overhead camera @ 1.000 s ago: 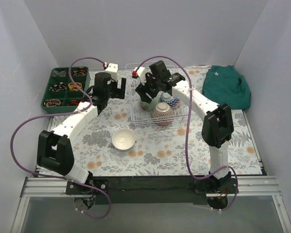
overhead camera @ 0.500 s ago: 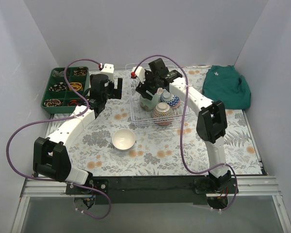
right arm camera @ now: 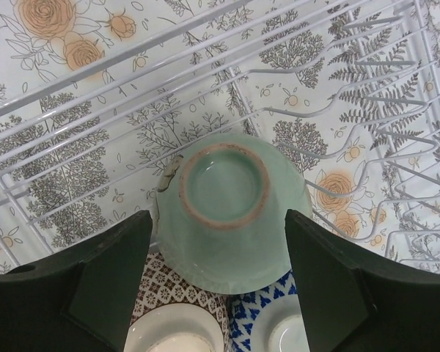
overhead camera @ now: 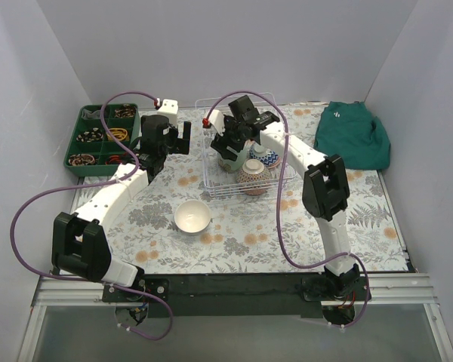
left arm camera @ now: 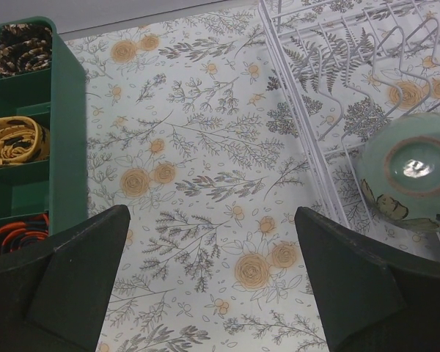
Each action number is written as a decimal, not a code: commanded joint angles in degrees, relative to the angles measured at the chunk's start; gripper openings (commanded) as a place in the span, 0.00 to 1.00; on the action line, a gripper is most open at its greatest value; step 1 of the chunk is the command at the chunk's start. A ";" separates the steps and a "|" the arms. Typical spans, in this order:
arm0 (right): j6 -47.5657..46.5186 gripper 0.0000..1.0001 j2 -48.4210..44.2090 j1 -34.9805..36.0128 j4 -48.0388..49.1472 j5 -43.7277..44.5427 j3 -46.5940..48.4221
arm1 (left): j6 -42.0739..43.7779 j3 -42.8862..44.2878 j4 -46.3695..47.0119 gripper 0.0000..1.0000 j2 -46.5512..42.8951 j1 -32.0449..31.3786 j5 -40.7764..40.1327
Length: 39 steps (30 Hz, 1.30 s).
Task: Load the bowls into the dish rack
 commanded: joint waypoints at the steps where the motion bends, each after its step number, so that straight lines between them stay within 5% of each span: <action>1: -1.18 0.82 2.48 1.05 0.48 1.71 2.81 | 0.76 0.42 0.11 0.97 -0.59 0.04 -0.35; 9: -0.66 0.79 3.98 1.32 1.70 2.59 3.43 | 0.76 0.07 0.29 0.98 -0.41 0.04 -0.27; 21: 1.89 0.54 1.61 1.50 2.58 3.03 1.41 | -0.03 0.07 0.46 0.97 0.11 0.12 0.70; 39: 9.79 0.52 -7.27 -0.17 9.09 0.75 -2.63 | -0.64 0.34 0.81 0.97 0.29 0.04 1.84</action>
